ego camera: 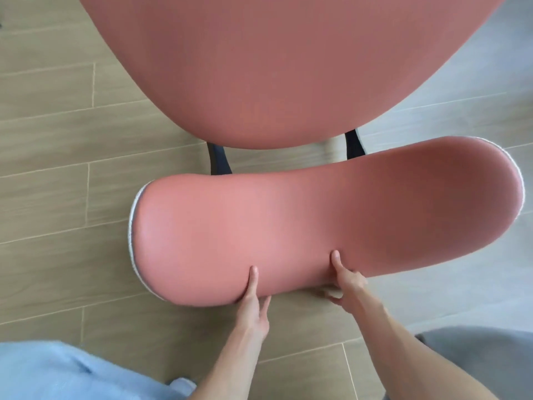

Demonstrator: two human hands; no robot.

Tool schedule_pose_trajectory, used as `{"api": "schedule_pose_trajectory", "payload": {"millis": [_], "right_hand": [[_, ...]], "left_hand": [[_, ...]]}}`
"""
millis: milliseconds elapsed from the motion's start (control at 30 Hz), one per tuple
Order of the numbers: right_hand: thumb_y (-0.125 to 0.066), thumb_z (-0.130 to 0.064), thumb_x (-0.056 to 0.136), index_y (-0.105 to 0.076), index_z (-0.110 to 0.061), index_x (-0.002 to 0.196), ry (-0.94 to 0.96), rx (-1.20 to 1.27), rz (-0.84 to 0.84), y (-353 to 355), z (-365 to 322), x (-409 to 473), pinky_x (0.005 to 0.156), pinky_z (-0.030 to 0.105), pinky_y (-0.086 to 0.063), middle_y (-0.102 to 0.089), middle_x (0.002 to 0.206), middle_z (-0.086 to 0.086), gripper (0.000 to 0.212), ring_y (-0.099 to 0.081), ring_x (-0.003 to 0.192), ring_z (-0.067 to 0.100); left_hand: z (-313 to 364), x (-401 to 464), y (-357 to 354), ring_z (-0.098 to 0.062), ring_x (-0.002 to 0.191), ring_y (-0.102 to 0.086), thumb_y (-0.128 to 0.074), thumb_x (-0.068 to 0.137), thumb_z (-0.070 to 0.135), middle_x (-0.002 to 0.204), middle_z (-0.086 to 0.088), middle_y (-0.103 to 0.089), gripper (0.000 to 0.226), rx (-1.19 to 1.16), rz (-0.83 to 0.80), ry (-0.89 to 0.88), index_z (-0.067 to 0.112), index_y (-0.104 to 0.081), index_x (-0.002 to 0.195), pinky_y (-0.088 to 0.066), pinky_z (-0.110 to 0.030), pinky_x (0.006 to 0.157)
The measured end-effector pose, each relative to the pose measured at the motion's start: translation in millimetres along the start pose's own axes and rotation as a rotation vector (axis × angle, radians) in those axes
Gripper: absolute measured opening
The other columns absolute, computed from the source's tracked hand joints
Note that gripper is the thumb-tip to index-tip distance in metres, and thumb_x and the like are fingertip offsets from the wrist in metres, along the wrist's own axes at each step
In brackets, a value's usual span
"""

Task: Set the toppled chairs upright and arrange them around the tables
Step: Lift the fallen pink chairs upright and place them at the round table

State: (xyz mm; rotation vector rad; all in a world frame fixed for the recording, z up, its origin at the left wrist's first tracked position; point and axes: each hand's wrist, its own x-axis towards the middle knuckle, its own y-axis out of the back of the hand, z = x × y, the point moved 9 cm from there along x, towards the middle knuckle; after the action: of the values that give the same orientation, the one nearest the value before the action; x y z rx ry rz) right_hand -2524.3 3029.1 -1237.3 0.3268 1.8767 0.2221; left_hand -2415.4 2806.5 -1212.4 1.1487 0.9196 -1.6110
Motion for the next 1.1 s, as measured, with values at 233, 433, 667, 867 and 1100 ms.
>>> {"api": "schedule_pose_trajectory", "payload": {"millis": [233,433,667,867,1100], "right_hand": [[-0.078,-0.055,0.077,-0.038,-0.001,0.138,0.018,0.171,0.083,-5.1,8.7,16.3,0.093,0.054,-0.055,-0.052,0.123,0.011,0.09,-0.057,0.107,0.032],[-0.082,-0.048,0.077,-0.029,0.003,0.147,0.077,0.275,0.019,-7.2,8.0,25.9,0.096,0.044,-0.052,-0.053,0.138,0.012,0.102,-0.058,0.12,0.032],[-0.086,-0.03,0.077,-0.047,-0.002,0.125,0.089,0.307,-0.062,5.8,0.7,-8.9,0.1,0.044,-0.048,-0.056,0.13,0.008,0.068,-0.056,0.116,0.025],[-0.085,-0.03,0.079,-0.047,-0.01,0.108,0.045,0.252,-0.074,21.5,-1.0,-91.6,0.089,0.054,-0.056,-0.056,0.122,0.011,0.052,-0.057,0.119,0.03],[-0.081,-0.035,0.083,-0.053,-0.01,0.108,0.035,0.207,-0.042,54.8,-22.7,-217.2,0.094,0.047,-0.051,-0.061,0.13,0.012,0.046,-0.056,0.103,0.023]], "left_hand": [[-28.1,24.7,-18.0,-0.014,0.138,-0.045,-0.068,0.088,0.027,0.148,0.0,-0.051,0.061,-0.126,-0.143,-0.034,0.009,-0.049,0.143,-0.035,-0.033,0.115],[-32.0,28.6,-18.3,-0.014,0.136,-0.047,-0.067,0.091,0.026,0.146,0.0,-0.053,0.056,-0.121,-0.143,-0.046,0.009,-0.05,0.141,-0.037,-0.034,0.114],[-16.8,1.0,-16.1,-0.015,0.135,-0.049,-0.074,0.087,0.025,0.146,-0.003,-0.053,0.062,-0.105,-0.135,-0.017,0.009,-0.048,0.141,-0.038,-0.036,0.114],[20.6,-62.8,10.4,-0.021,0.132,-0.051,-0.082,0.079,0.027,0.146,-0.007,-0.051,0.078,-0.08,-0.075,-0.026,0.011,-0.042,0.144,-0.045,-0.042,0.109],[74.2,-181.9,19.1,-0.033,0.127,-0.052,-0.081,0.078,0.038,0.147,-0.012,-0.049,0.087,0.047,-0.039,-0.039,0.014,-0.035,0.148,-0.046,-0.045,0.107]]}}
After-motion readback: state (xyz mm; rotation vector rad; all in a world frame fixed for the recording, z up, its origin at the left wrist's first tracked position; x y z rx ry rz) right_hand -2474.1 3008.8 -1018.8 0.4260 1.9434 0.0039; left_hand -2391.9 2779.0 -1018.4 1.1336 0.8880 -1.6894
